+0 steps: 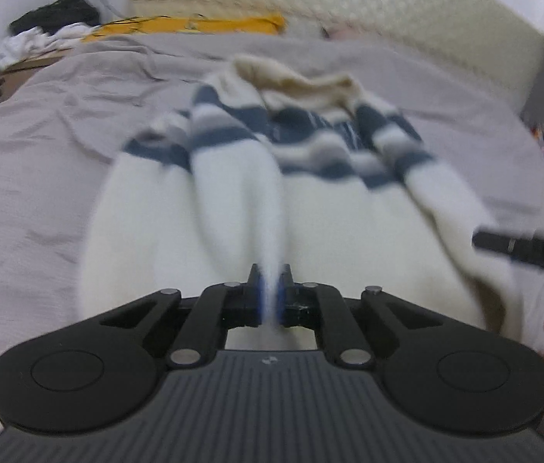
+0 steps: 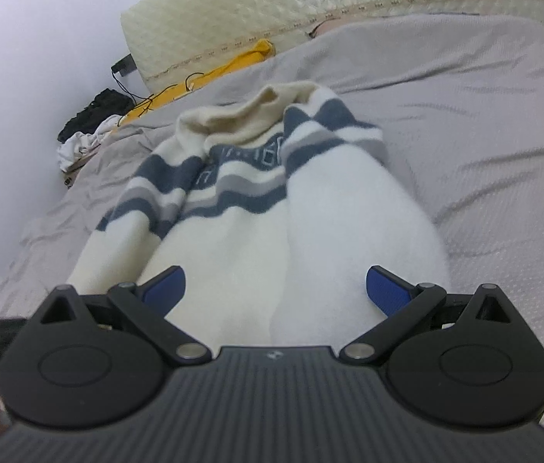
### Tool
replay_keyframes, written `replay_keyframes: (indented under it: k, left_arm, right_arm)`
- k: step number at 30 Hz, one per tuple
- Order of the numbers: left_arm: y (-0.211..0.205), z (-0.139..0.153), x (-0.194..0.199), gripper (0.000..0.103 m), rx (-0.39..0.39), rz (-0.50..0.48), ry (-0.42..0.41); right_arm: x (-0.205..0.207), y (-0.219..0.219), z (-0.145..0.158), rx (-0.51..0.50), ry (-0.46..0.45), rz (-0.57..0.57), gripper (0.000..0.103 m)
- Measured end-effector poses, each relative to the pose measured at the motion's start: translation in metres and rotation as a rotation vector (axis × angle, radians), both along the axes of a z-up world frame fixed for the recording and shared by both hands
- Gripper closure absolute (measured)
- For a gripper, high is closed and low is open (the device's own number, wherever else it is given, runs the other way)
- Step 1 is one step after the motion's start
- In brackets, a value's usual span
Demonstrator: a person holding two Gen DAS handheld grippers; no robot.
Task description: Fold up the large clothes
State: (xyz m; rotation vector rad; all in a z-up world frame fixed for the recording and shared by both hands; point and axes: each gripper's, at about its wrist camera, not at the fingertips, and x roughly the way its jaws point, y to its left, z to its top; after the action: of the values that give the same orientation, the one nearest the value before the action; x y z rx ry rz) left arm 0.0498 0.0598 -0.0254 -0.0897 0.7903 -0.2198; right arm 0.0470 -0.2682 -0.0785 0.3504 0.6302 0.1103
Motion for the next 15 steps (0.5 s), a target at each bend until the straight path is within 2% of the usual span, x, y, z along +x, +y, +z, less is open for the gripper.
replay_keyframes:
  k: [2, 7, 12, 15]
  left_arm:
    - [0.026, 0.016, 0.004, 0.095, -0.049, 0.037, -0.002]
    - [0.098, 0.067, 0.031, 0.096, -0.087, 0.127, -0.039]
    - [0.176, 0.112, 0.098, 0.096, -0.045, 0.227, -0.054]
    - [0.216, 0.127, 0.14, 0.096, 0.029, 0.299, -0.059]
  right_arm:
    - [0.001, 0.004, 0.0, -0.012, -0.005, 0.005, 0.001]
    - [0.002, 0.012, 0.003, -0.045, -0.027, 0.039, 0.001]
    - [0.005, 0.015, 0.004, -0.055, -0.037, 0.038, 0.001]
    - [0.01, 0.015, 0.003, -0.053, -0.043, 0.024, 0.001]
